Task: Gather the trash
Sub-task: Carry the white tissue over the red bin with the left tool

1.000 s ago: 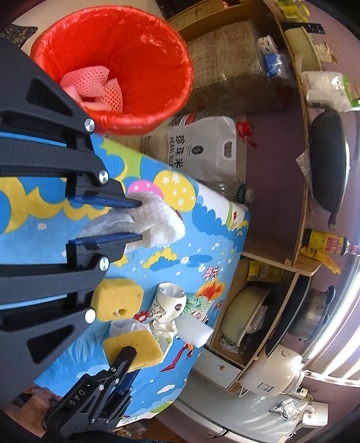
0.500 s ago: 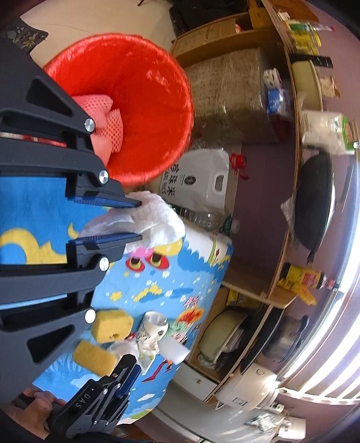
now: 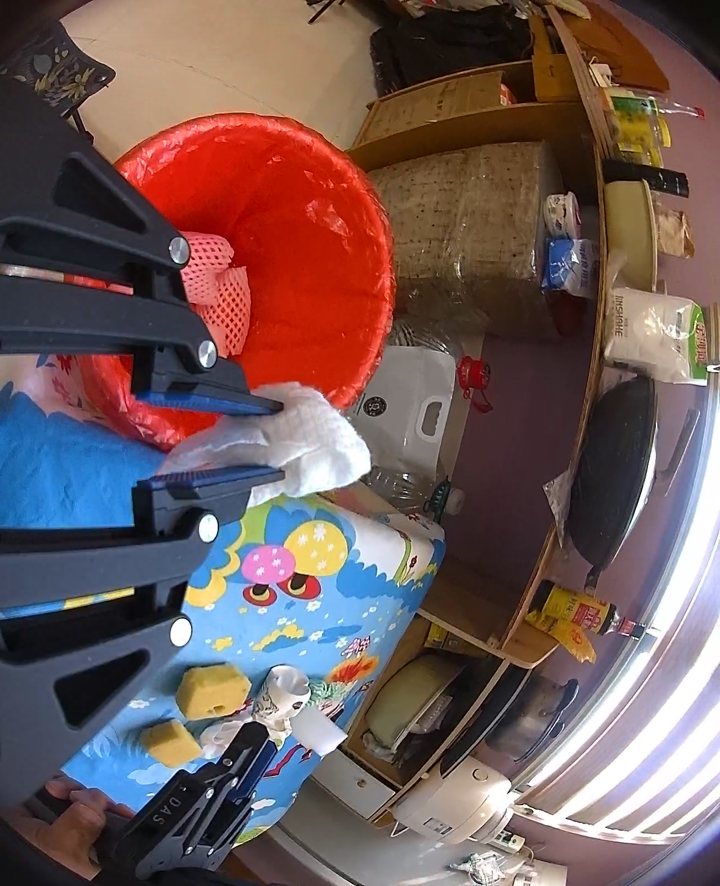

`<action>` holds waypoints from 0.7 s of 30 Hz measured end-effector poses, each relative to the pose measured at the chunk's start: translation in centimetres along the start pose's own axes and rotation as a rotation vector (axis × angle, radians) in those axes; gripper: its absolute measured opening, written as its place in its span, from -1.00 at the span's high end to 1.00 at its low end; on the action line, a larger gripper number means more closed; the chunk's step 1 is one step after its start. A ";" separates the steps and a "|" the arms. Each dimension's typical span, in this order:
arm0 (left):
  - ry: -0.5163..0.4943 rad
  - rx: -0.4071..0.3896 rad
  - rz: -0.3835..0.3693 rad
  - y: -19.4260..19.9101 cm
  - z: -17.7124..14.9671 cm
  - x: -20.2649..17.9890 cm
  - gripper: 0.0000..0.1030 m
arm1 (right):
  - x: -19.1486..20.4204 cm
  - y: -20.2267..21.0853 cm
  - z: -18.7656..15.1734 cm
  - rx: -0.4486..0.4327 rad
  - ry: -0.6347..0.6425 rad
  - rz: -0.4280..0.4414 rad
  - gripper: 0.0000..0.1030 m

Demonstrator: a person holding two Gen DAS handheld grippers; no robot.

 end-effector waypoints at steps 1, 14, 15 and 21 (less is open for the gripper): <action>0.002 0.000 0.001 -0.1 0.0 0.1 0.66 | 0.1 -0.1 -0.2 0.004 -0.002 -0.006 0.39; 0.023 0.005 -0.001 -0.1 -0.2 1.0 0.66 | -3.9 0.1 -5.9 0.063 -0.085 -0.068 -0.33; 0.021 0.008 -0.003 -0.2 -0.3 0.8 0.66 | -4.4 0.1 -6.6 0.076 -0.094 -0.073 -0.34; 0.016 0.013 -0.003 -0.5 -0.5 0.5 0.66 | -6.0 -0.2 -10.3 0.136 -0.094 -0.090 -0.57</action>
Point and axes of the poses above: each gripper's, at about its wrist camera, not at the fingertips, and y roughly against the way its jaws point, x to its left, z to its top, the point moved 9 cm from there along -y, roughly the way its jaws point, and after that the axes turned 14 degrees about y, right-handed, at the moved point
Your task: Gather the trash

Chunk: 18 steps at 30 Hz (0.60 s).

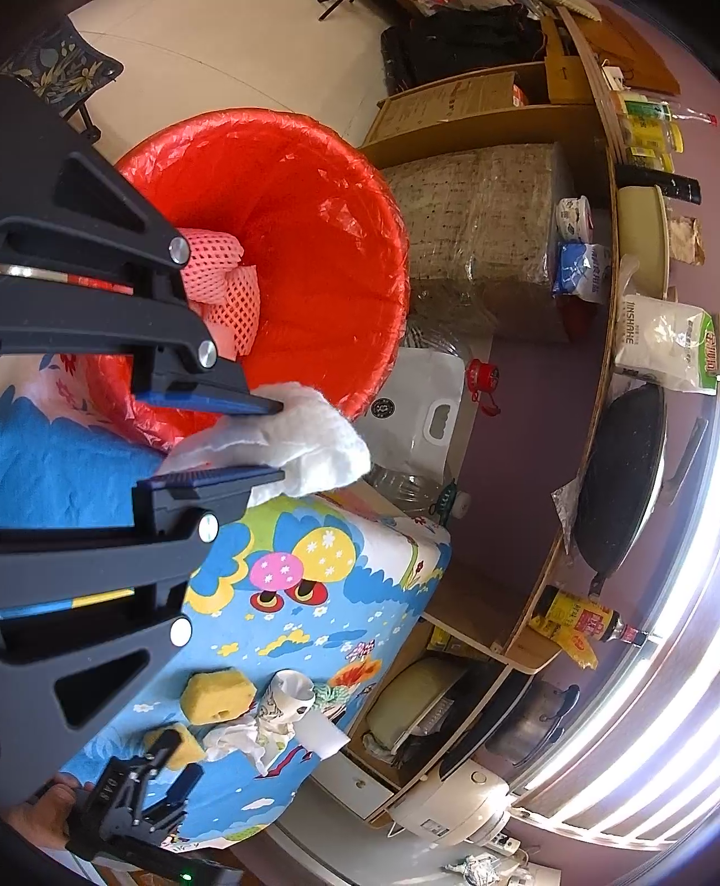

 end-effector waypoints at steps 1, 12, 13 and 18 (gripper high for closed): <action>0.001 0.001 0.001 -0.1 0.0 0.0 0.66 | -0.2 -0.1 -0.4 0.007 0.002 -0.004 -0.58; -0.006 0.002 0.003 -0.2 -0.3 -0.1 0.66 | -2.9 -0.9 -2.5 0.047 -0.027 -0.044 -0.63; -0.006 0.001 0.004 -0.1 -0.3 0.0 0.66 | -3.2 -0.7 -2.5 0.041 -0.034 -0.048 -0.63; -0.001 0.005 0.004 -0.3 -0.5 0.0 0.66 | -4.0 -0.2 -2.5 0.034 -0.053 -0.045 -0.63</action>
Point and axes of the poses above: each gripper's, at about its wrist camera, not at the fingertips, and y roughly against the way its jaws point, x to its left, z to its top, the point moved 9 cm from there along -y, roughly the way its jaws point, and after that the axes turned 14 degrees about y, right-handed, at the moved point
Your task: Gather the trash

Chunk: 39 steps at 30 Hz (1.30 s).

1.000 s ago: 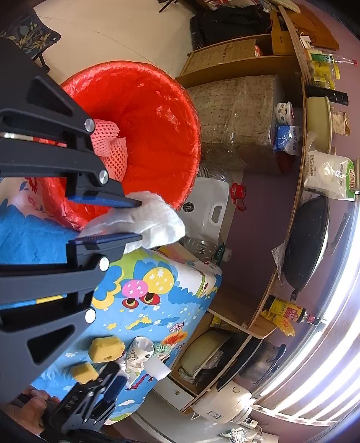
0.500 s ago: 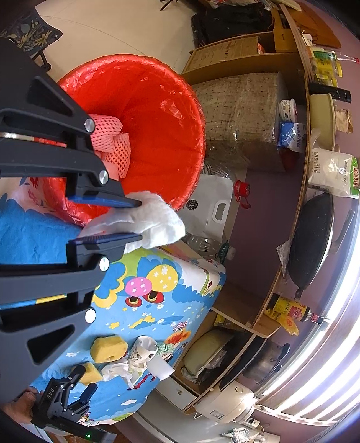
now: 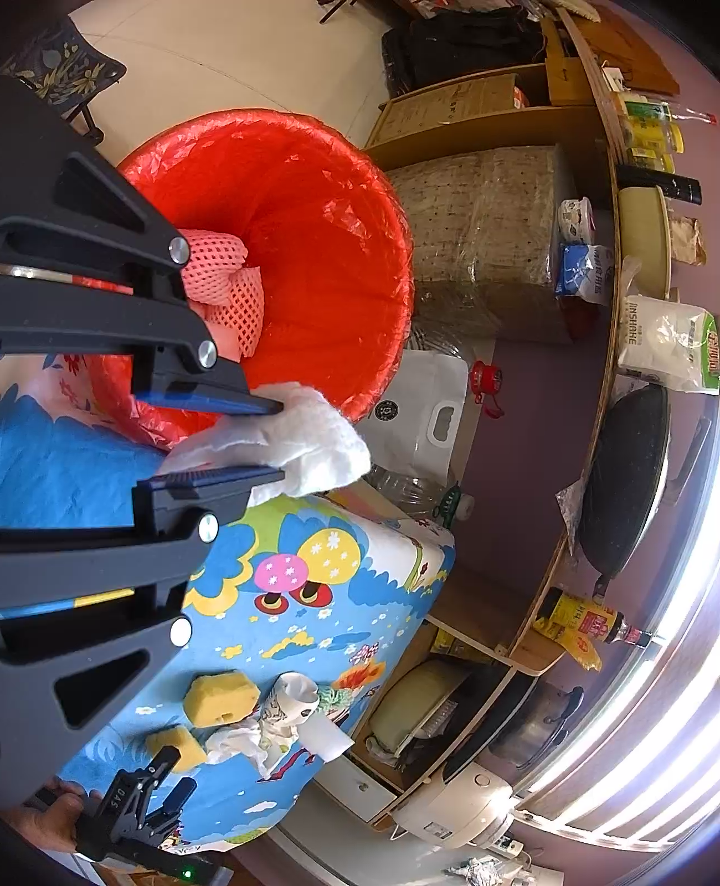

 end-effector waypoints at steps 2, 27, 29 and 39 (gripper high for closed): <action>-0.003 0.002 -0.004 0.0 -0.1 -0.3 0.66 | 0.1 -0.5 -0.3 0.013 0.003 0.005 -0.63; 0.011 -0.030 0.000 1.4 1.1 0.6 0.66 | 4.0 3.5 5.9 -0.123 0.049 0.048 -0.24; 0.015 -0.036 0.005 1.7 1.4 1.1 0.66 | 5.1 3.5 7.0 -0.135 0.068 0.059 -0.24; 0.030 -0.074 0.068 2.6 2.8 4.1 0.66 | 12.2 3.3 12.0 -0.181 0.155 0.136 -0.24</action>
Point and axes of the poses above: each gripper's, at about its wrist camera, not at the fingertips, and y roughly against the way its jaws point, x to its left, z to its top, the point moved 9 cm from there along -y, roughly the way its jaws point, and after that the axes turned 14 degrees about y, right-handed, at the moved point
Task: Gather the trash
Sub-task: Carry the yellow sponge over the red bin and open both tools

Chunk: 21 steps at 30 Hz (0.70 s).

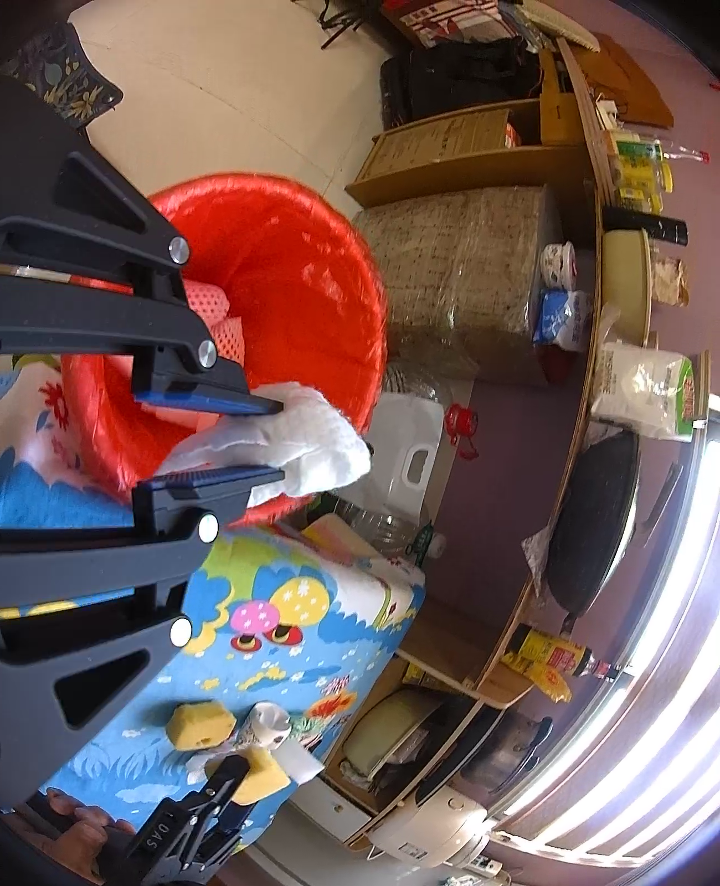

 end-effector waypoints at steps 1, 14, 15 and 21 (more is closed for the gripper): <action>-0.002 -0.007 0.011 0.1 0.2 0.3 0.66 | 0.5 -0.2 0.4 -0.002 0.006 0.006 -0.24; -0.094 -0.098 0.181 1.0 2.6 3.8 0.66 | 7.9 -3.2 4.6 -0.011 0.087 0.096 -0.24; -0.095 -0.098 0.183 1.0 2.7 3.9 0.66 | 8.5 -3.5 4.9 -0.011 0.095 0.104 -0.24; -0.067 -0.102 0.193 1.3 3.5 5.3 0.66 | 11.6 -4.5 6.7 -0.019 0.142 0.143 -0.24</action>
Point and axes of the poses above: each gripper's, at about its wrist camera, not at the fingertips, and y roughly against the way its jaws point, x to its left, z to its top, the point moved 9 cm from there along -y, roughly the way its jaws point, and after that the axes turned 14 degrees about y, right-handed, at the moved point
